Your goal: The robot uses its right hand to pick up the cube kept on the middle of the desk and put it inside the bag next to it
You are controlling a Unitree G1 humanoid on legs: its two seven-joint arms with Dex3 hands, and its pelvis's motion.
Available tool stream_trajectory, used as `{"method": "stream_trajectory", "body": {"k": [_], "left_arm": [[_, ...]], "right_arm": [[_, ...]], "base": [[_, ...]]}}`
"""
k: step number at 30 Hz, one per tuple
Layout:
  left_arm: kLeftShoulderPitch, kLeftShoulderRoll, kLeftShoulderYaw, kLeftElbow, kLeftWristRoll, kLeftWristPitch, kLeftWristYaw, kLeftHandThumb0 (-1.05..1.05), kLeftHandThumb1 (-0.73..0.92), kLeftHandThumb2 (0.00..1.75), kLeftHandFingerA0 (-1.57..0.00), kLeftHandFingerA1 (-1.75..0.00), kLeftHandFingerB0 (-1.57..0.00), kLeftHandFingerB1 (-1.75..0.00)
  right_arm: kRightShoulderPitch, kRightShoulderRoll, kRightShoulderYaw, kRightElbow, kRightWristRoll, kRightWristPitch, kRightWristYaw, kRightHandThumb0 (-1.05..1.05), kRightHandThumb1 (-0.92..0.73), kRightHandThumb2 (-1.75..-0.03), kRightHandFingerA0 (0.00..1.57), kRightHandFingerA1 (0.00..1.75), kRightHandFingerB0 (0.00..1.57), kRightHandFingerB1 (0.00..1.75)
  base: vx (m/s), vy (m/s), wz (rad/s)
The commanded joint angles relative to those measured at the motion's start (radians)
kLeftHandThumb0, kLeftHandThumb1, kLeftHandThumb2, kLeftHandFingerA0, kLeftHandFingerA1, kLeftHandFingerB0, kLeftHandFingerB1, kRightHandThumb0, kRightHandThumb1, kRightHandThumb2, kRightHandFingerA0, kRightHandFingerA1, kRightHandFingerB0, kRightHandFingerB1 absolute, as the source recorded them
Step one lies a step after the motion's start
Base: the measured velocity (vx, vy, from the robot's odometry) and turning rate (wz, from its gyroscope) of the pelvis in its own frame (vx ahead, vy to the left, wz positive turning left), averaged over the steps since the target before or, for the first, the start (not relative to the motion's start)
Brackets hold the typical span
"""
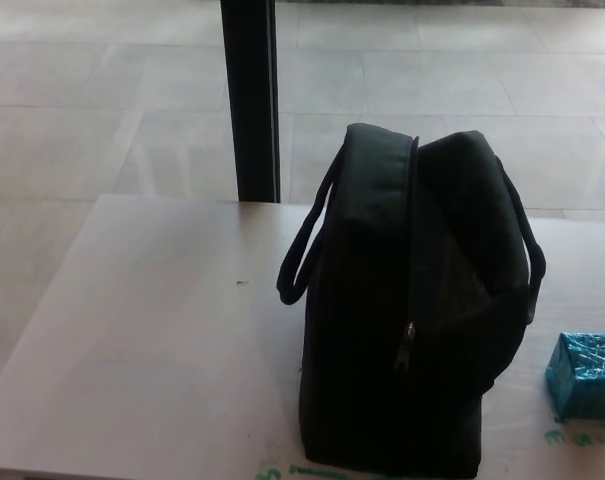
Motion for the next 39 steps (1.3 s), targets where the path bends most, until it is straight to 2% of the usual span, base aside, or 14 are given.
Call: {"method": "stream_trajectory", "body": {"k": [1,4,5,7,8,9,10,11,13,14,18,19,20,39], "left_arm": [[0.002,0.018,0.010,0.006,-0.037,0.046,-0.014,-0.71,0.83,0.65,-0.23,-0.39,-0.21,-0.31],[-0.004,0.018,0.013,0.020,-0.043,0.049,-0.015,-0.71,0.82,0.65,-0.23,-0.39,-0.21,-0.31],[-0.005,0.020,0.012,0.023,-0.042,0.047,-0.016,-0.71,0.83,0.65,-0.24,-0.39,-0.21,-0.31],[-0.001,0.022,0.007,0.013,-0.035,0.049,-0.008,-0.72,0.82,0.65,-0.26,-0.39,-0.22,-0.31],[-0.003,0.023,0.008,0.011,-0.037,0.057,-0.003,-0.72,0.82,0.65,-0.26,-0.39,-0.22,-0.31],[-0.005,0.025,0.005,0.017,-0.034,0.052,-0.006,-0.74,0.66,0.96,-0.19,-0.49,-0.16,-0.44],[-0.012,0.023,0.009,0.029,-0.036,0.051,-0.004,-0.74,0.65,0.96,-0.20,-0.49,-0.16,-0.44],[-0.018,0.019,0.016,0.034,-0.045,0.054,-0.001,-0.71,0.81,0.64,-0.27,-0.40,-0.23,-0.32],[-0.014,0.020,0.013,0.035,-0.041,0.048,-0.006,-0.72,0.81,0.65,-0.27,-0.40,-0.23,-0.32],[-0.012,0.020,0.012,0.032,-0.042,0.048,-0.009,-0.71,0.83,0.65,-0.25,-0.39,-0.22,-0.32],[-0.020,0.028,0.012,0.033,-0.044,0.052,-0.011,-0.71,0.82,0.65,-0.25,-0.38,-0.21,-0.31],[-0.022,0.029,0.011,0.034,-0.043,0.051,-0.009,-0.71,0.82,0.65,-0.26,-0.38,-0.22,-0.31],[-0.021,0.031,0.008,0.027,-0.040,0.054,-0.008,-0.71,0.83,0.65,-0.25,-0.38,-0.22,-0.31],[-0.026,0.049,-0.014,0.030,-0.025,0.034,-0.020,-0.73,0.82,0.65,-0.25,-0.39,-0.23,-0.31]], "right_arm": [[-0.060,-0.014,0.112,0.049,-0.060,-0.033,0.075,-0.87,-0.62,-1.05,0.10,0.50,0.00,0.35],[-0.125,-0.036,0.207,0.127,-0.111,-0.055,0.110,-0.87,-0.81,-0.65,0.14,0.39,0.13,0.25],[-0.134,-0.037,0.219,0.136,-0.112,-0.056,0.113,-0.39,-0.39,-1.02,0.01,0.51,0.00,0.49],[-0.154,-0.032,0.241,0.155,-0.116,-0.058,0.123,-0.39,-0.39,-1.02,0.01,0.51,0.00,0.49],[-0.163,-0.029,0.253,0.164,-0.121,-0.064,0.127,-0.85,-0.61,-0.98,0.12,0.51,0.07,0.41],[-0.185,-0.026,0.277,0.193,-0.134,-0.074,0.139,-0.40,-0.35,-1.00,0.01,0.51,0.00,0.50],[-0.206,-0.026,0.316,0.219,-0.169,-0.094,0.142,-0.88,-0.78,-0.65,0.18,0.42,0.13,0.27],[-0.224,-0.030,0.347,0.238,-0.200,-0.109,0.140,-0.40,-0.35,-1.01,0.01,0.51,0.00,0.50],[-0.237,-0.038,0.387,0.259,-0.241,-0.138,0.134,-0.40,-0.35,-1.01,0.01,0.51,0.00,0.50],[-0.248,-0.043,0.423,0.272,-0.274,-0.139,0.135,-0.88,-0.64,-1.08,0.13,0.50,0.00,0.36],[-0.288,-0.046,0.513,0.300,-0.350,-0.136,0.135,-0.89,-0.64,-1.05,0.05,0.39,0.10,0.24],[-0.298,-0.048,0.531,0.307,-0.363,-0.138,0.138,-0.91,-0.85,-0.66,0.06,0.30,0.07,0.24],[-0.314,-0.048,0.557,0.312,-0.385,-0.140,0.143,-0.98,-0.70,-1.10,0.04,0.19,0.11,0.15],[-0.350,-0.029,0.782,0.335,-0.558,-0.052,0.209,-1.05,-0.67,-1.07,0.00,0.07,0.00,0.01]], "base": [[0.00,0.000,0.00],[0.00,0.000,0.00],[0.00,0.000,0.00],[0.00,0.000,0.00],[0.00,0.000,0.00],[0.00,0.000,0.00],[0.00,0.000,0.00],[0.00,0.000,0.00],[0.00,0.000,0.00],[0.00,0.000,0.00],[0.00,0.000,0.00],[0.00,0.000,0.00],[0.00,0.000,0.00],[0.00,0.000,0.00]]}}
